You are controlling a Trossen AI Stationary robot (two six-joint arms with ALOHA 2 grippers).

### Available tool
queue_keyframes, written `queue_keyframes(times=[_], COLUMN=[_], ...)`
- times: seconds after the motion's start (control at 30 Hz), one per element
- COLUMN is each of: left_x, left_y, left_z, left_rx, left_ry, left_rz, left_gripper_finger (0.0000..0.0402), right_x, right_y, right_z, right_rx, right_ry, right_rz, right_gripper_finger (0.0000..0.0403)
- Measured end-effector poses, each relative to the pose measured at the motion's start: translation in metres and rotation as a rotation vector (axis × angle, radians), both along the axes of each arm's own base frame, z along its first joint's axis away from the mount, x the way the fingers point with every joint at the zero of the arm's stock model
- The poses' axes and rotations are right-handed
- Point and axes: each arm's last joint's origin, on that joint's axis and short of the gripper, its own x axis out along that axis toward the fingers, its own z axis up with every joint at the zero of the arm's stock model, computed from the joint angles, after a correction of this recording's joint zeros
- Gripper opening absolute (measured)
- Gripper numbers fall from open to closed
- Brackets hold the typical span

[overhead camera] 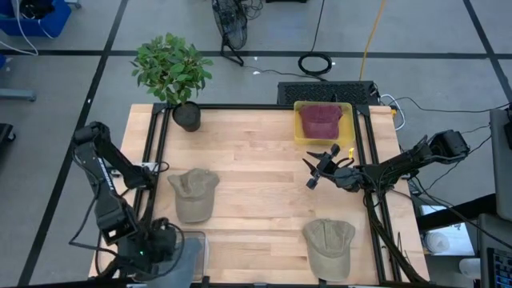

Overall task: Pick & Place hat
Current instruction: Put the gray cap into the transparent bin

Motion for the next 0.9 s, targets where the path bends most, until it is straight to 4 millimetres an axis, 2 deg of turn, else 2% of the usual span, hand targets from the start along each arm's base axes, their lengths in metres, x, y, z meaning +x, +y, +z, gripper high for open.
queue_keyframes(times=[0.2, 0.33, 0.53, 0.67, 0.77, 0.9], left_x=[0.008, 0.007, 0.006, 0.002, 0.001, 0.000], left_y=[-0.014, -0.016, -0.015, -0.009, -0.005, -0.007], left_z=[0.012, 0.011, 0.010, 0.000, -0.017, -0.038], left_rx=[-0.138, -0.152, -0.165, -0.081, 0.017, 0.007], left_ry=[-0.139, -0.118, -0.078, 0.021, 0.093, 0.199], left_rz=[-0.067, -0.112, -0.065, 0.000, 0.052, 0.047], left_gripper_finger=[0.0056, 0.0056, 0.0056, 0.0056, 0.0056, 0.0056], right_x=[0.000, 0.000, 0.000, 0.000, 0.000, 0.000], right_y=[0.000, 0.000, 0.000, 0.000, 0.000, 0.000], right_z=[0.000, 0.000, -0.001, -0.001, -0.001, -0.001], right_rx=[0.007, 0.005, 0.004, 0.003, 0.003, 0.004], right_ry=[-0.006, -0.001, 0.007, 0.009, 0.009, 0.008], right_rz=[-0.002, -0.002, -0.002, -0.002, -0.002, -0.002], right_gripper_finger=[0.0121, 0.0121, 0.0121, 0.0121, 0.0121, 0.0121])
